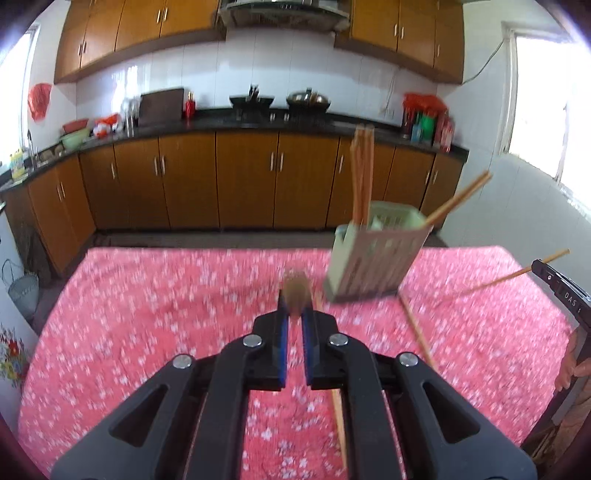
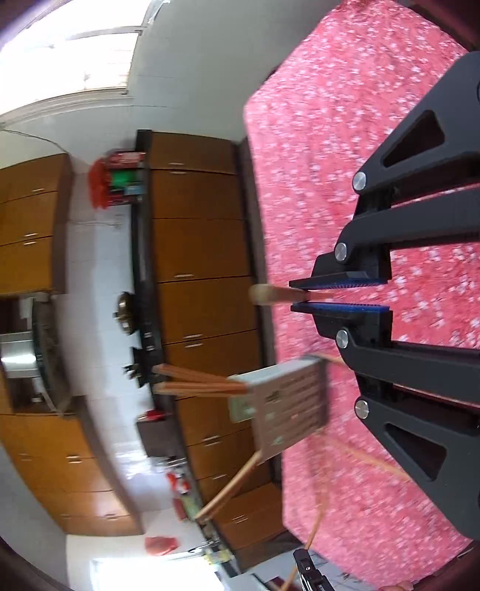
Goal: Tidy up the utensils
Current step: 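Raise the right gripper's chopstick upright over the holder while the left gripper does likewise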
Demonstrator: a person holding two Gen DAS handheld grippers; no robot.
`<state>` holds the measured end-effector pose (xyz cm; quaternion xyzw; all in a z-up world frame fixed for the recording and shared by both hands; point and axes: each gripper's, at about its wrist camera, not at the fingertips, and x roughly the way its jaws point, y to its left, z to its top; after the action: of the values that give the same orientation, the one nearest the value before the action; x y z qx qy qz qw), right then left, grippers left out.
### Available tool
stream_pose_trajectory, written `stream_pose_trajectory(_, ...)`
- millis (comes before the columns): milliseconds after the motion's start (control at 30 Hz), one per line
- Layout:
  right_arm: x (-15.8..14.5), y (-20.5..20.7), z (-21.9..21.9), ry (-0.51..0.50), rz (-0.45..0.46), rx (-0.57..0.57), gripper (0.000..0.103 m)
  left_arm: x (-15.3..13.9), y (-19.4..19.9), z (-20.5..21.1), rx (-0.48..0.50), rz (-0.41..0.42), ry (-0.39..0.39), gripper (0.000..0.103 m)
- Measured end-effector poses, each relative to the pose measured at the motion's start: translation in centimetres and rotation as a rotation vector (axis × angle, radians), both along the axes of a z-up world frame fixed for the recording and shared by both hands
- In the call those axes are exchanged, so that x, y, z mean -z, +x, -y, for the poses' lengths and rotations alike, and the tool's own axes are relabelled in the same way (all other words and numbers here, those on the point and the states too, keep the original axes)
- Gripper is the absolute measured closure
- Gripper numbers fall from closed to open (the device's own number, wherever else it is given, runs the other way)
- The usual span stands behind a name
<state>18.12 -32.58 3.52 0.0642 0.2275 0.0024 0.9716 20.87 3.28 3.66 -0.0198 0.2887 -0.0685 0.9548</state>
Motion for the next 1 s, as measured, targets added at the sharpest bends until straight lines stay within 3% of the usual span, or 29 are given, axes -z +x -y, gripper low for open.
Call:
stream_pose_trajectory(300,-6.9,-1.4,-1.0,0.101,0.138,-0.129,0.095,-6.5,-0.9,2.3,0.113,0.111,-0.066,0.095)
stream_pose_trajectory(567,-11.6,-0.3,-3.8,0.106,0.272,-0.188,0.095,-12.0,1.2,5.7,0.080,0.296,-0.127,0.095)
stream_pose_trajectory(767,-11.5,3.6,-5.6,0.082,0.233,-0.197,0.095,-13.2,4.7,7.2,0.020,0.384,-0.144,0.095)
stream_pose_trajectory(1000,-8.5,8.0,-6.6,0.102,0.093,-0.196,0.095,-9.5,9.5,8.7,0.005,0.332,-0.128,0.095)
